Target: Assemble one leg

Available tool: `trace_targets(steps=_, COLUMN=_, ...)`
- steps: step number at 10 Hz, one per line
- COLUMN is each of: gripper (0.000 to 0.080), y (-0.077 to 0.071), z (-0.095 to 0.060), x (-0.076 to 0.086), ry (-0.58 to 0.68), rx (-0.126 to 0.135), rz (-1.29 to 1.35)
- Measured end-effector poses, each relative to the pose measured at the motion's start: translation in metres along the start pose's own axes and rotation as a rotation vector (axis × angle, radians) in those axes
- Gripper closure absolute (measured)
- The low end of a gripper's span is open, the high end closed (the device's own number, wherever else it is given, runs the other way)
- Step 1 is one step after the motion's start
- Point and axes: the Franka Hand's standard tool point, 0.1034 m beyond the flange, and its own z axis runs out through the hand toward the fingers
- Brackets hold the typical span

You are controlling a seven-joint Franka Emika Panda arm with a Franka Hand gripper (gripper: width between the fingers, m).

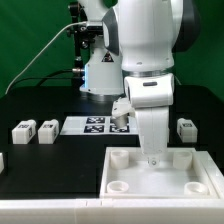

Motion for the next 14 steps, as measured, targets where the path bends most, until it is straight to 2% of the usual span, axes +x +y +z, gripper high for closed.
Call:
trace_targets(steps=2, gripper=0.015, y=0.001, z=-0.001, x=-0.001, ry=0.0, rx=-0.002, rz=0.002)
trace_targets(steps=4, gripper=0.015, y=0.006, z=-0.017, x=-0.003, ry=-0.007, rx=-0.018, rz=0.034)
trace_targets(steps=5, gripper=0.015, y=0.007, z=-0.029, x=0.003, ry=-0.011, rx=-0.03, rz=0.071)
trace_targets(steps=6, gripper=0.015, y=0.002, z=-0.036, x=0.012, ry=-0.011, rx=-0.037, rz=0.139)
trace_targets(steps=8, gripper=0.015, y=-0.016, z=-0.033, x=0.036, ry=-0.004, rx=-0.032, rz=0.226)
trace_targets(steps=11, gripper=0.015, y=-0.033, z=-0.029, x=0.079, ry=0.021, rx=-0.01, rz=0.741)
trace_targets(steps=14, gripper=0.015, y=-0.034, z=-0.03, x=0.083, ry=0.036, rx=0.006, rz=1.037)
